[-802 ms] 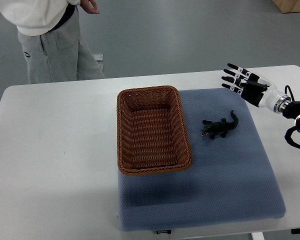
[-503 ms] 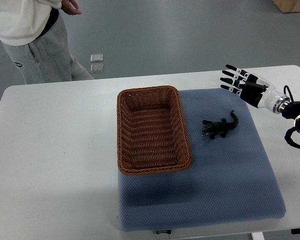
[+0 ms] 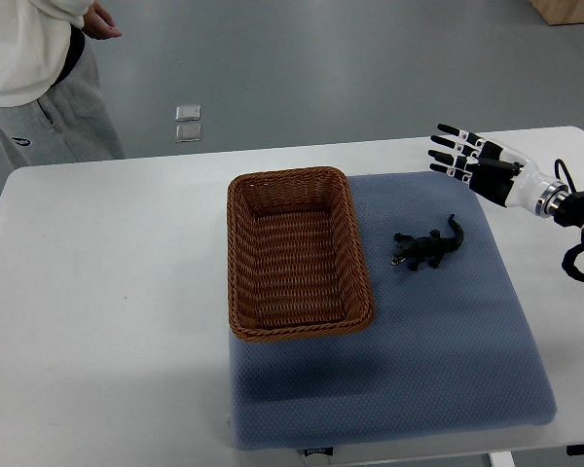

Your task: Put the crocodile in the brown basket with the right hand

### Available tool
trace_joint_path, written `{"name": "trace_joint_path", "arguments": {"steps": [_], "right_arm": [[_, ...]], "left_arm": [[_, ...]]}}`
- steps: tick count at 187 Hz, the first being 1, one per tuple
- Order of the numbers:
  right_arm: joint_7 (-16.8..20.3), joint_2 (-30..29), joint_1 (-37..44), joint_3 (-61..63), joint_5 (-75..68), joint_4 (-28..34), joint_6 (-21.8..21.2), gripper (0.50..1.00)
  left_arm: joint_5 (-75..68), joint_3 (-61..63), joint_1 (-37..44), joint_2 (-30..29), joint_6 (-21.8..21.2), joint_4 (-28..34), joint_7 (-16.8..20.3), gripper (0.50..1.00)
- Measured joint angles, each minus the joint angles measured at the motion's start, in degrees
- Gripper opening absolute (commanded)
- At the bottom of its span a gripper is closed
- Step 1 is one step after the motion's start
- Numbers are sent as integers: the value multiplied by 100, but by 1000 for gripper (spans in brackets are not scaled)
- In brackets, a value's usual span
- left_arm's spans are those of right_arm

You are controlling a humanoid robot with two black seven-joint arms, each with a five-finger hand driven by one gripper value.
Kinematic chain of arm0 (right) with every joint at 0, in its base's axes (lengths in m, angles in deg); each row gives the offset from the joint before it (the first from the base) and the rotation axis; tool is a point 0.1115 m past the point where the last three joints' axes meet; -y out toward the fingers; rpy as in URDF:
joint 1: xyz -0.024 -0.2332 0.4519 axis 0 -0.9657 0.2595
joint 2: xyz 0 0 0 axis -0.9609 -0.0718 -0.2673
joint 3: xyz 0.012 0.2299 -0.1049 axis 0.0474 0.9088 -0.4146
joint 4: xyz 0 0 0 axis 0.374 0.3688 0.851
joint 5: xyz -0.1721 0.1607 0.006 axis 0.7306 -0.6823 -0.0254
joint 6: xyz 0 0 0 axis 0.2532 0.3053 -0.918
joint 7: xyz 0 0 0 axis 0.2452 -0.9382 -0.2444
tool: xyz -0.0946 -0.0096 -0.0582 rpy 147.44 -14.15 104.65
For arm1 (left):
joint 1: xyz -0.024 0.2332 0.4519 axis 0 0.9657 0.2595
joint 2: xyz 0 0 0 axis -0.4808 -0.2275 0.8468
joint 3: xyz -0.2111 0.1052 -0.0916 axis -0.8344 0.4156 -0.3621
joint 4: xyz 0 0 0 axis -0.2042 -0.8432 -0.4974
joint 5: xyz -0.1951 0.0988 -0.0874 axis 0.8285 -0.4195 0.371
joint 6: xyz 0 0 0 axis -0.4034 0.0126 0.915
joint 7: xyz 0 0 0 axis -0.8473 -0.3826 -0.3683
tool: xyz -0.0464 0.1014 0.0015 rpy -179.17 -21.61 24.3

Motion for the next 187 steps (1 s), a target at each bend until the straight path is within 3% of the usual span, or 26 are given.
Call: {"name": "trace_joint_path", "arguments": {"steps": [61, 102, 144, 187], "right_arm": [[-25, 453, -17, -3, 76, -8, 0, 934], [-113, 634, 135, 72, 907, -6, 0, 934], [-724, 710, 236, 85, 1864, 49, 0, 934], [-1544, 835, 378, 100, 3494, 622, -2, 934]], "left_arm": [[0, 6, 0, 0, 0, -2, 0, 1000], [0, 4, 1, 0, 0, -2, 0, 1000], [0, 5, 1, 0, 0, -2, 0, 1000], [0, 6, 1, 0, 0, -2, 0, 1000]]}}
